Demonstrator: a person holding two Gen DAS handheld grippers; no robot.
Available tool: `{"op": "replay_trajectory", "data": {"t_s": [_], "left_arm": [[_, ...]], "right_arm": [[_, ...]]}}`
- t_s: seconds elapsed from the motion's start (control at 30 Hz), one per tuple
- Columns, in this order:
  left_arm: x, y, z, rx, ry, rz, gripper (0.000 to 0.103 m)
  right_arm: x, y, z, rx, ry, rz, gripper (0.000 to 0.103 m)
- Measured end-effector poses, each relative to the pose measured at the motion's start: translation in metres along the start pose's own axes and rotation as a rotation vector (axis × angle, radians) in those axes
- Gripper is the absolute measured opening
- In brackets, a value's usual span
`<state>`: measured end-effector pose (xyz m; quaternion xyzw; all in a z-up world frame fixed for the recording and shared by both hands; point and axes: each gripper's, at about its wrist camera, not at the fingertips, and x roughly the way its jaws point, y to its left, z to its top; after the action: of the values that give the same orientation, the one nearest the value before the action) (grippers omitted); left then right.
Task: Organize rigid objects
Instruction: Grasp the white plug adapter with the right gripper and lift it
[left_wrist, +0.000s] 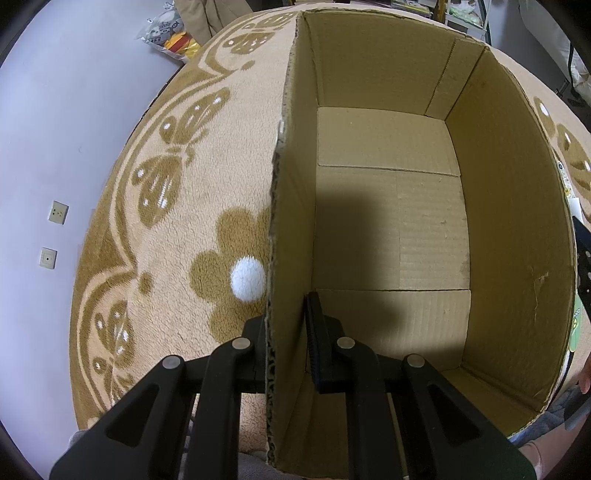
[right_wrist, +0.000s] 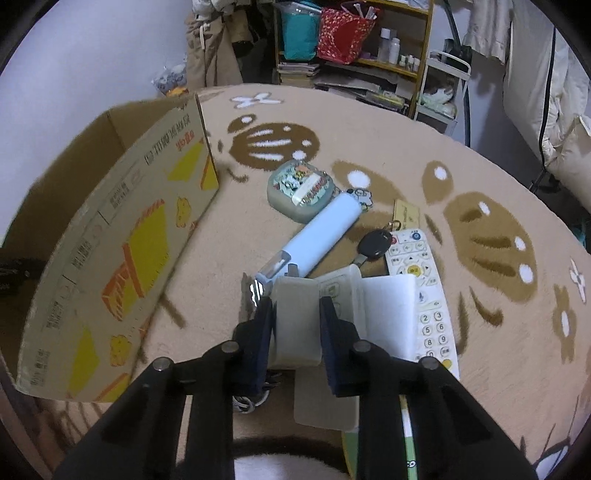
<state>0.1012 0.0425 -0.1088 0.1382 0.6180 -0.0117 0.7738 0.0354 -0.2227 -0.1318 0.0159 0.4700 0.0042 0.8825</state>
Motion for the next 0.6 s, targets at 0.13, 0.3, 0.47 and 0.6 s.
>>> {"op": "replay_trajectory", "data": {"t_s": [0.13,0.3,0.47,0.6], "left_arm": [[0.0,0.001,0.0,-0.004,0.001,-0.007,0.013],[0.0,0.001,0.0,-0.003,0.0,-0.006,0.013],[0.0,0.001,0.0,-0.003,-0.001,-0.007,0.013],[0.0,0.001,-0.001,-0.001,-0.002,-0.005,0.013]], "right_arm": [[-0.007,-0.001,0.003,0.015,-0.028,0.014,0.027],[-0.011,0.0,0.008,0.014,-0.041,0.009,0.027],[-0.024,0.008,0.018,0.004,-0.074,0.026,0.027],[-0.047,0.018,0.034,0.016,-0.138,0.061,0.027]]}}
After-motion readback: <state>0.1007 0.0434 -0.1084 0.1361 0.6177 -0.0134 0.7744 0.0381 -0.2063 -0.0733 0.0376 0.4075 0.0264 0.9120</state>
